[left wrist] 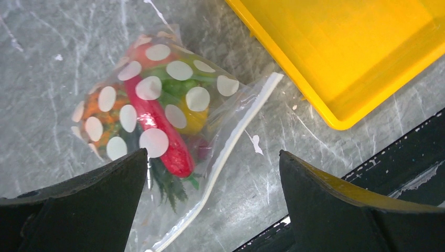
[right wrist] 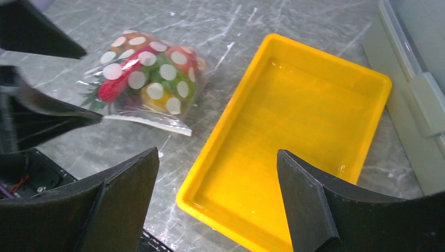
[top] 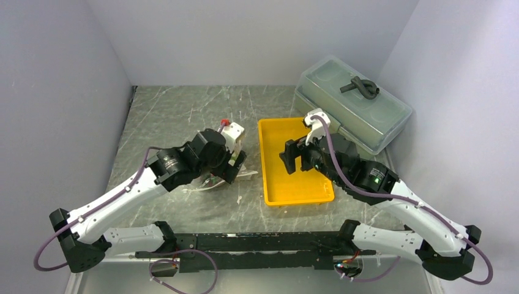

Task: Place the food in the zip-top bag and seal the zipper
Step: Reset both arms

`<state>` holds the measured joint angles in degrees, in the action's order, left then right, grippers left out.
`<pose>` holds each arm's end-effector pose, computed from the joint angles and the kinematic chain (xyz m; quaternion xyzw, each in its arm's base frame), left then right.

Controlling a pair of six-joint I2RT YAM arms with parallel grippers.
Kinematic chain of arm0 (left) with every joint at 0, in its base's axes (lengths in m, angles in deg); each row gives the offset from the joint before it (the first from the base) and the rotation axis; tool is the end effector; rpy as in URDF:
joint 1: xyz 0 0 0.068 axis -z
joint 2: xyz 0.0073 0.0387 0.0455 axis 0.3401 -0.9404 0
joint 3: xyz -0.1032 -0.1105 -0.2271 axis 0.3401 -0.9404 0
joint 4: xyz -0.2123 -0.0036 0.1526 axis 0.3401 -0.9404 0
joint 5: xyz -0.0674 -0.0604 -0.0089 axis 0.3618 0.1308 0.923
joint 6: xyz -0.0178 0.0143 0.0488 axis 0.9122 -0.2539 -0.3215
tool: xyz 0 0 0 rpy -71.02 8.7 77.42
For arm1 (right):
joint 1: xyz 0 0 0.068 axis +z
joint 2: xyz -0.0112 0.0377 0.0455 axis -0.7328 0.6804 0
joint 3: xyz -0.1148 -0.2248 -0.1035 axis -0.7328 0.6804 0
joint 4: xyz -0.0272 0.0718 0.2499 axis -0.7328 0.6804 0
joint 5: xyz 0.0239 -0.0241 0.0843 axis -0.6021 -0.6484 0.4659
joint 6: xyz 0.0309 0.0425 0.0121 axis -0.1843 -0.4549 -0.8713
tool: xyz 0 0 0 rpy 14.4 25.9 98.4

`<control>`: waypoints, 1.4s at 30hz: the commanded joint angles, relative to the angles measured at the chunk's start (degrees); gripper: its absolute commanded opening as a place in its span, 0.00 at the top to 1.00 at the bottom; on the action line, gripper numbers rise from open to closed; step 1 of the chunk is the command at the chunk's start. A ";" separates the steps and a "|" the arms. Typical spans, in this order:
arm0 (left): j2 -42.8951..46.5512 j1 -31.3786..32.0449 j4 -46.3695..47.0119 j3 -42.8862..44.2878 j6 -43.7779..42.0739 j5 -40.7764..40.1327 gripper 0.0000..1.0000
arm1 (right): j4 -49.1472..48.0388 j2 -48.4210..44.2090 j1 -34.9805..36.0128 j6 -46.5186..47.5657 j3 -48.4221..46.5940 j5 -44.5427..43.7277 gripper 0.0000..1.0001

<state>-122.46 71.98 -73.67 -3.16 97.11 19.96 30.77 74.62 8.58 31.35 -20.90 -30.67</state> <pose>0.1432 -0.1706 0.3508 0.2755 0.8655 -0.1207 0.4005 0.1099 0.1389 0.3999 -0.1968 0.7991 0.1919 0.5347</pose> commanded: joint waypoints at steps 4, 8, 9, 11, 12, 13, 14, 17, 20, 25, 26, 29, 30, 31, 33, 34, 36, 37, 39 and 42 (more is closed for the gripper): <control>-0.76 -3.03 -7.97 8.59 2.20 -4.50 0.00 | -0.54 -0.98 -16.71 -2.78 2.99 12.63 0.14; 1.07 -10.85 -8.26 9.40 1.59 1.39 0.00 | -2.06 -1.86 -24.93 -4.20 6.13 19.99 0.13; 1.81 -13.48 -7.77 9.15 1.65 2.66 0.00 | -2.13 -2.01 -26.86 -4.58 6.88 21.94 0.13; 2.95 -18.89 -7.15 8.76 0.96 6.16 0.00 | -2.04 -2.41 -30.22 -4.94 7.84 23.81 0.13; 3.07 -22.12 -7.54 8.85 1.11 7.35 0.00 | -1.96 -2.66 -31.91 -5.15 8.36 24.59 0.13; 3.08 -24.27 -7.87 8.96 1.46 8.39 0.00 | -1.95 -3.02 -33.58 -5.34 8.82 25.56 0.13; 3.10 -25.97 -8.02 8.94 1.55 9.54 0.00 | -2.02 -3.54 -35.21 -5.44 9.41 26.81 0.13; 4.10 -29.66 -7.69 7.98 2.75 11.58 0.00 | -1.94 -4.85 -40.57 -5.58 10.71 30.44 0.13; 6.18 -31.93 -6.56 6.17 3.82 12.81 0.00 | -1.71 -5.97 -45.19 -5.20 11.89 36.18 0.13; 10.89 -32.32 -4.81 3.41 4.65 13.53 0.00 | -3.57 -10.05 -46.56 -3.99 14.27 39.12 0.13; 11.83 -32.32 -4.69 3.05 4.70 13.51 0.00 | -4.17 -10.99 -46.56 -3.62 15.10 39.71 0.13; 14.63 -32.32 -3.80 1.48 4.68 13.52 0.00 | -4.95 -13.32 -46.56 -2.17 16.79 40.39 0.13; 15.61 -32.32 -3.38 0.84 4.70 13.50 0.00 | -5.63 -14.50 -46.48 -1.63 17.73 40.40 0.13; 16.63 -32.32 -2.98 0.13 4.87 13.54 0.00 | -6.43 -15.96 -46.31 -0.98 18.67 40.35 0.13; 18.81 -32.32 -1.80 -1.53 5.27 13.74 0.00 | -7.76 -19.24 -45.88 -0.09 20.59 39.45 0.12; 20.30 -32.32 -1.22 -2.42 5.32 14.06 0.00 | -8.24 -20.96 -45.64 0.16 21.33 39.09 0.12; 22.69 -32.32 -0.22 -4.18 5.32 14.71 0.00 | -8.75 -24.44 -44.95 0.58 22.59 38.93 0.12; 23.82 -32.32 0.41 -5.19 5.31 14.82 0.00 | -8.92 -25.30 -44.57 0.85 23.14 38.98 0.12; 26.10 -32.30 1.63 -7.50 5.28 14.66 0.00 | -9.15 -26.84 -43.84 1.19 23.75 38.72 0.12; 28.61 -32.32 2.99 -10.22 5.45 14.54 0.00 | -9.68 -29.16 -42.87 1.90 24.49 37.30 0.12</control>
<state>-96.23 39.87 -75.30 -11.05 101.24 33.51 25.38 47.51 -35.42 31.37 2.66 8.02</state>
